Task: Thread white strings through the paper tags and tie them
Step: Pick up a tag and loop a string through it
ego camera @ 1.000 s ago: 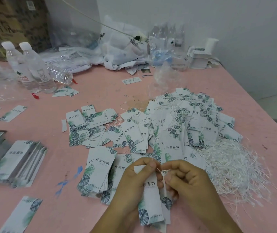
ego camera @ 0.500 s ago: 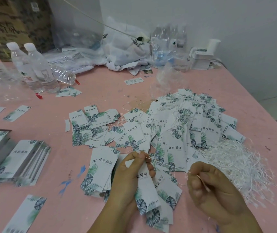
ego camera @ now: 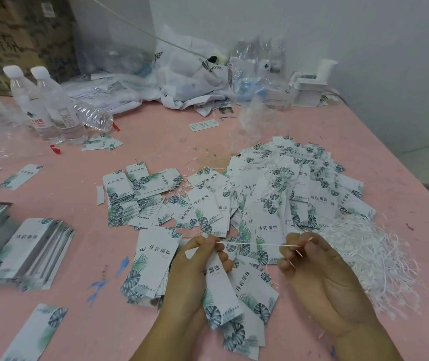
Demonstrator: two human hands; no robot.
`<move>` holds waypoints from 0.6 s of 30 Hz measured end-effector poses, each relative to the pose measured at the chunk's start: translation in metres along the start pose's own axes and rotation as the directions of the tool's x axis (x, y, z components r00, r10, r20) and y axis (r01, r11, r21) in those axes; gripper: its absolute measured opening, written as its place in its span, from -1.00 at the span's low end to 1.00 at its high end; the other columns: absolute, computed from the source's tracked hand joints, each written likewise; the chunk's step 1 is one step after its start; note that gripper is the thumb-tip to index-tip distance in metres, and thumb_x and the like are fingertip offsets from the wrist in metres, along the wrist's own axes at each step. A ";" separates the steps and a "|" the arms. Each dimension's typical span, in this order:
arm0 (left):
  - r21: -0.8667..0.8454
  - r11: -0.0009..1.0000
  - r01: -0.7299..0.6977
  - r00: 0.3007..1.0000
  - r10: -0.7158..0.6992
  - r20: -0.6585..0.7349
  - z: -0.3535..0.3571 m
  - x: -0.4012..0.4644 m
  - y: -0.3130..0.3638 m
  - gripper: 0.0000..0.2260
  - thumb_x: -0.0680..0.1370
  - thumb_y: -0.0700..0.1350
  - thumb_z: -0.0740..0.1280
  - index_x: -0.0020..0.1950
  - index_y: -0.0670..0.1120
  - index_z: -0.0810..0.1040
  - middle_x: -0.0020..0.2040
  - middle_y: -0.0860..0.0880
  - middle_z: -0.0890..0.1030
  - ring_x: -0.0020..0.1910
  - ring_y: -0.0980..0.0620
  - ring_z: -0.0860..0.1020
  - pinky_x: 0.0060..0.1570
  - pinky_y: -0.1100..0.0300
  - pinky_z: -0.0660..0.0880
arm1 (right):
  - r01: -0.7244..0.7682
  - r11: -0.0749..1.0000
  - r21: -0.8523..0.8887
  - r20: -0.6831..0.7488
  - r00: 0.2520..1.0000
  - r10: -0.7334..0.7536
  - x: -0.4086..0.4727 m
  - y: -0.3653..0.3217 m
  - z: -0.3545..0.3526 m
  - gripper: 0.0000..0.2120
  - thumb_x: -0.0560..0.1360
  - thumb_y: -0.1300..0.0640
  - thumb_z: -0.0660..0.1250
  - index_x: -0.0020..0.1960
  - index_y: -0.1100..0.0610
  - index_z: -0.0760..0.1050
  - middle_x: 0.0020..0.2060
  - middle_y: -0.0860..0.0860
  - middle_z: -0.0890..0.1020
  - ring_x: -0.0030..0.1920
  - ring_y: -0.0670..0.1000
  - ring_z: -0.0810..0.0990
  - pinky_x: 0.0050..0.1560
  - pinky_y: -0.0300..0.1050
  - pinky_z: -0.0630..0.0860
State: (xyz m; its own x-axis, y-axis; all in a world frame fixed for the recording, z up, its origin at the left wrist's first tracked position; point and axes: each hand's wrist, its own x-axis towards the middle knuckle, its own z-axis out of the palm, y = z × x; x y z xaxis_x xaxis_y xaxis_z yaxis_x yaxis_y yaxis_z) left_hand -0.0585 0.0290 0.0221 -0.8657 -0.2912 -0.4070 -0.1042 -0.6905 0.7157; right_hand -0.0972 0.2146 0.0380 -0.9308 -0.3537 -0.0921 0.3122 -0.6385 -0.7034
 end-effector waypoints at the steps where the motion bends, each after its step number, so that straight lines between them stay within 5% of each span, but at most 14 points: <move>1: -0.005 1.000 0.009 1.000 -0.009 0.005 0.001 -0.001 0.000 -0.90 0.55 -0.23 0.36 -0.12 -0.25 0.52 -0.29 -0.22 0.53 -0.37 -0.10 0.49 -0.37 0.11 0.56 | 0.002 1.000 0.021 0.021 1.000 -0.003 0.000 0.000 0.000 -0.67 0.10 0.10 0.69 -0.24 0.13 0.62 -0.21 0.06 0.61 -0.17 0.02 0.61 -0.14 -0.11 0.62; 4: -0.010 0.999 0.042 0.997 -0.041 0.061 0.004 -0.003 0.000 -0.89 0.56 -0.25 0.34 -0.14 -0.26 0.59 -0.26 -0.22 0.56 -0.36 -0.10 0.49 -0.39 0.13 0.56 | 0.019 0.995 0.096 -0.014 1.000 -0.018 0.001 -0.001 0.002 -0.94 0.39 0.12 0.42 -0.24 0.08 0.59 -0.23 0.04 0.61 -0.12 0.04 0.65 0.02 -0.03 0.62; 7: -0.039 0.997 0.065 0.995 -0.062 0.080 0.007 -0.006 0.000 -0.82 0.60 -0.32 0.19 0.01 -0.29 0.59 -0.23 -0.25 0.60 -0.39 -0.10 0.53 -0.40 0.12 0.56 | 0.051 0.982 0.183 -0.081 0.996 -0.036 0.001 -0.010 0.000 -0.87 0.25 0.13 0.48 -0.28 0.07 0.53 -0.43 -0.05 0.42 -0.48 -0.10 0.35 -0.34 -0.19 0.57; 9: -0.057 0.996 0.071 0.994 -0.066 0.089 0.005 -0.006 -0.002 -0.76 0.56 -0.32 0.12 0.09 -0.28 0.55 -0.23 -0.26 0.61 -0.38 -0.14 0.57 -0.34 0.05 0.58 | 0.050 0.988 0.148 -0.111 0.993 -0.034 0.000 -0.013 -0.001 -0.74 0.14 0.15 0.56 -0.28 0.09 0.51 -0.47 -0.06 0.35 -0.51 -0.11 0.12 -0.56 -0.30 0.32; 13: 0.053 0.997 0.049 0.986 -0.056 0.159 -0.003 -0.009 -0.006 -0.72 0.50 -0.32 0.09 0.08 -0.20 0.54 -0.21 -0.31 0.64 -0.29 -0.23 0.64 -0.21 0.02 0.57 | 0.065 0.982 -0.178 -0.142 0.986 -0.091 -0.004 -0.004 0.000 -0.95 0.36 0.17 0.33 -0.28 0.12 0.52 -0.49 -0.03 0.30 -0.58 -0.14 0.11 -0.64 -0.32 0.11; 18: 0.205 0.978 -0.047 0.953 -0.018 0.302 -0.002 -0.011 -0.013 -0.74 0.44 -0.21 0.28 0.05 -0.02 0.66 -0.04 -0.31 0.69 -0.13 -0.18 0.69 -0.18 0.05 0.61 | 0.071 0.728 -0.682 -0.078 0.983 -0.168 -0.015 0.022 0.011 -0.74 0.34 -0.10 0.42 -0.20 0.10 0.58 -0.55 -0.06 0.37 -0.53 -0.09 0.26 -0.51 -0.24 0.23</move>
State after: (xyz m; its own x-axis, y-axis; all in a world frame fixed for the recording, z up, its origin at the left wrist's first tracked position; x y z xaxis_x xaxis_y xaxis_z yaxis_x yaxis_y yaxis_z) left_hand -0.0466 0.0394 0.0163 -0.9711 -0.0656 -0.2296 -0.1619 -0.5258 0.8350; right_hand -0.0747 0.1984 0.0319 -0.9820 -0.1867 -0.0270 0.0320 -0.0236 -0.9992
